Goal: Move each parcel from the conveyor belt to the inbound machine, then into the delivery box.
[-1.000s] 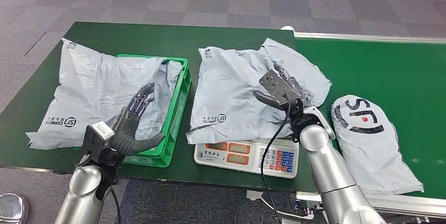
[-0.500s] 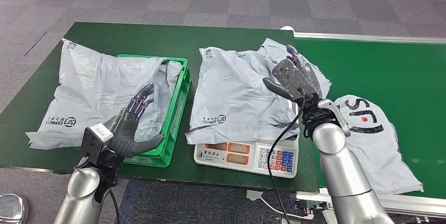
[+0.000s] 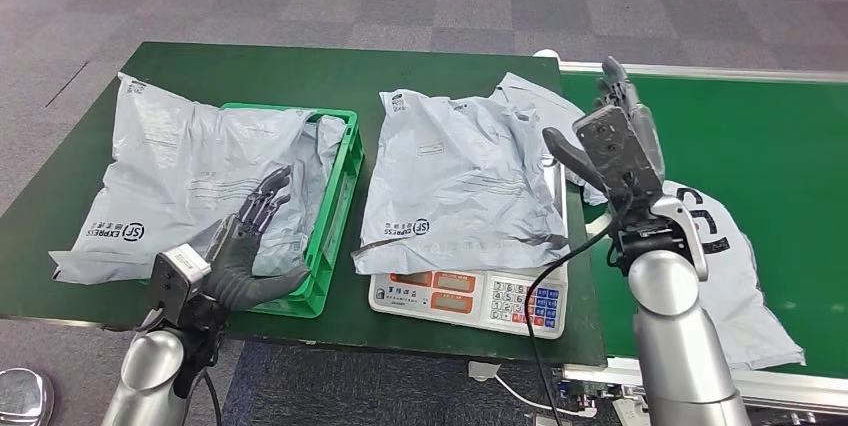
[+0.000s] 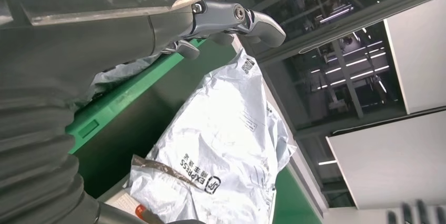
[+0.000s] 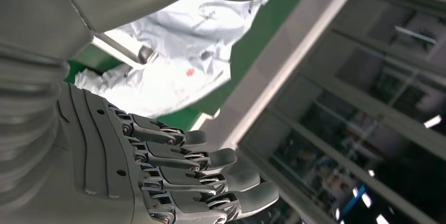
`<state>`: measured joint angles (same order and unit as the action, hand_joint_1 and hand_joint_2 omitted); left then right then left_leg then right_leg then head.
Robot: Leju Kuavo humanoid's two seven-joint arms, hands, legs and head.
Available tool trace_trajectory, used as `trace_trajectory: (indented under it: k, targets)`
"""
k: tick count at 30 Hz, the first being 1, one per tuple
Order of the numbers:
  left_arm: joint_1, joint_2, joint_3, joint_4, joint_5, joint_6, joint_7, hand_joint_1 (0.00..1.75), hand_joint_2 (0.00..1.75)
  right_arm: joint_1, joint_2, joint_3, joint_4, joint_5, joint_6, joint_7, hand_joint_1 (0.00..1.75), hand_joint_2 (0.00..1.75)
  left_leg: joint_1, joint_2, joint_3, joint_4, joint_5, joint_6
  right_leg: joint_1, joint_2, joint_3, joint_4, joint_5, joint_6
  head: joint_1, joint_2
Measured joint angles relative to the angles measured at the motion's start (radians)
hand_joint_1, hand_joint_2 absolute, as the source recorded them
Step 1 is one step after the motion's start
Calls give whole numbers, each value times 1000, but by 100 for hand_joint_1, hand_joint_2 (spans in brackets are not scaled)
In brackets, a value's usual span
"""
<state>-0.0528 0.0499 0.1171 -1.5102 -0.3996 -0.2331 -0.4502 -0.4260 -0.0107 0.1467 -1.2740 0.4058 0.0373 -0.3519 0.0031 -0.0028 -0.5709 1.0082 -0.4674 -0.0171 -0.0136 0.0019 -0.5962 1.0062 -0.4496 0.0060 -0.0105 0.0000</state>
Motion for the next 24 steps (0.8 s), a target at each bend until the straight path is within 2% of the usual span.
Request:
trace_trajectory:
  k: [14, 20, 24]
  targets:
    - [41, -11, 5, -70, -7, -8, 15, 0, 175, 172, 0, -91, -205, 30, -36, -22, 0, 175, 0, 0, 0, 0, 0, 0, 0, 0, 0, 0, 0, 0, 0, 0]
    - [65, -12, 10, -78, -7, -11, 15, 0, 175, 309, 0, -162, -299, 17, -35, -27, 0, 175, 0, -1, -1, 0, -1, 0, 0, -1, 0, 0, -1, 0, 0, 0]
    - [69, -12, 10, -83, -7, -11, 15, 0, 175, 349, 0, -190, -332, 19, -29, -30, 0, 175, 0, 0, 0, 0, -1, 0, 0, -1, 0, -1, -1, 0, 0, 0]
